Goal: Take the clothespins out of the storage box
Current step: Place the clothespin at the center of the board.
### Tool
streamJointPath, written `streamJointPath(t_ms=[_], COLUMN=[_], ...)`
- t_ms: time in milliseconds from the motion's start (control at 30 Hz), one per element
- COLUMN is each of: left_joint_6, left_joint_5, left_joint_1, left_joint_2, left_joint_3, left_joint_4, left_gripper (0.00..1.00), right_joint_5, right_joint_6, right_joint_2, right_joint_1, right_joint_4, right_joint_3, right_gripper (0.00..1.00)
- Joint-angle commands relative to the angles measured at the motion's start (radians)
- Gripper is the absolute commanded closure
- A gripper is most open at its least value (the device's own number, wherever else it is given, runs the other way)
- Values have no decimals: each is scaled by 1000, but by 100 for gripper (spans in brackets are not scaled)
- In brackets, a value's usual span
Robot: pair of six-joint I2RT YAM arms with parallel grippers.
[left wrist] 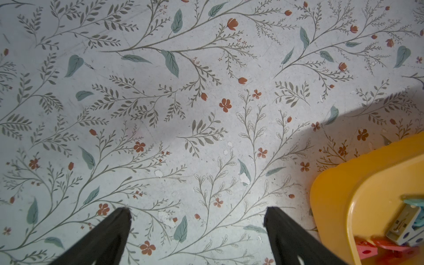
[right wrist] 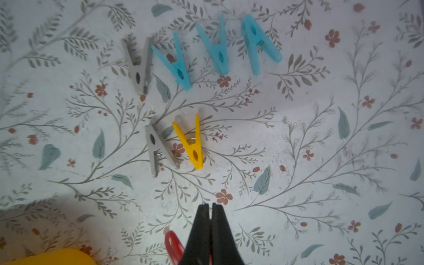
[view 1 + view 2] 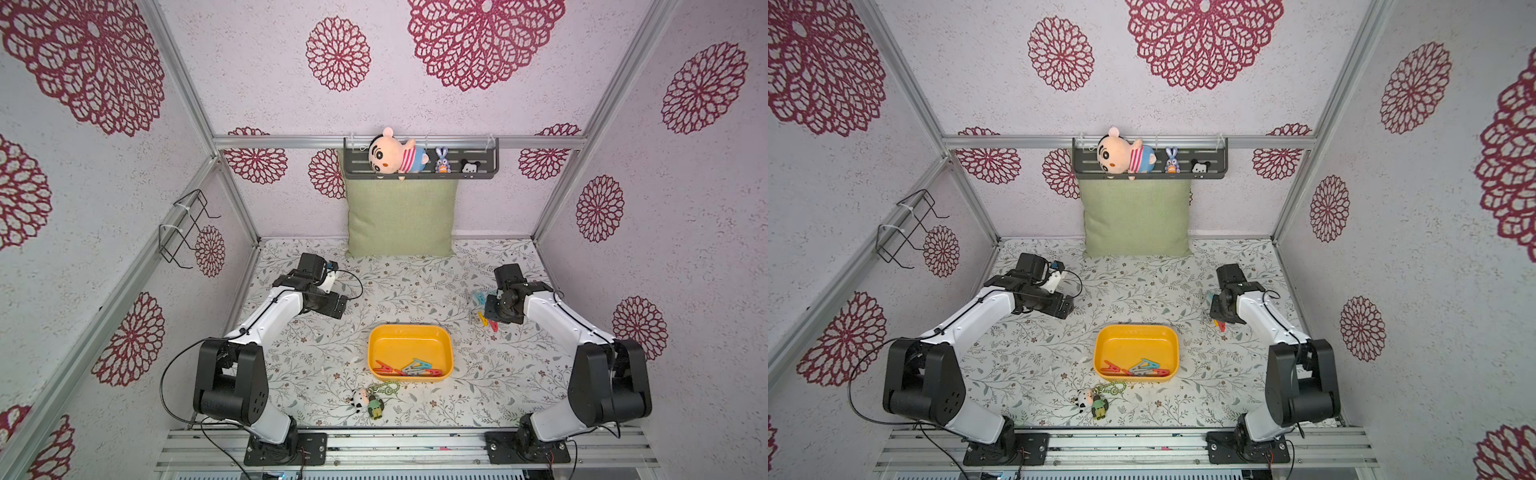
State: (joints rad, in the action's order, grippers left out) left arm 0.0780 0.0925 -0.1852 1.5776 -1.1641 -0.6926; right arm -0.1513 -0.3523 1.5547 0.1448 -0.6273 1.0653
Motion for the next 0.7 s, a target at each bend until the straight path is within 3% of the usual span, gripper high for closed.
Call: streamJointPath(t_ms=[0,667], left_joint_6=[-3,-2], left_joint_5=[8,1], left_joint_1=[-5,-6], left_joint_2=[-7,-10], left_joint_3=[3,4], left_joint_4=[16,18], left_gripper=[1,1], right_joint_5=[13,7], right_joint_6=[77,177], right_joint_2=[37,273], right_joint_1=[-38,-128], right_joint_4=[30,104], right_joint_3=[17,115], right_gripper=[100,100])
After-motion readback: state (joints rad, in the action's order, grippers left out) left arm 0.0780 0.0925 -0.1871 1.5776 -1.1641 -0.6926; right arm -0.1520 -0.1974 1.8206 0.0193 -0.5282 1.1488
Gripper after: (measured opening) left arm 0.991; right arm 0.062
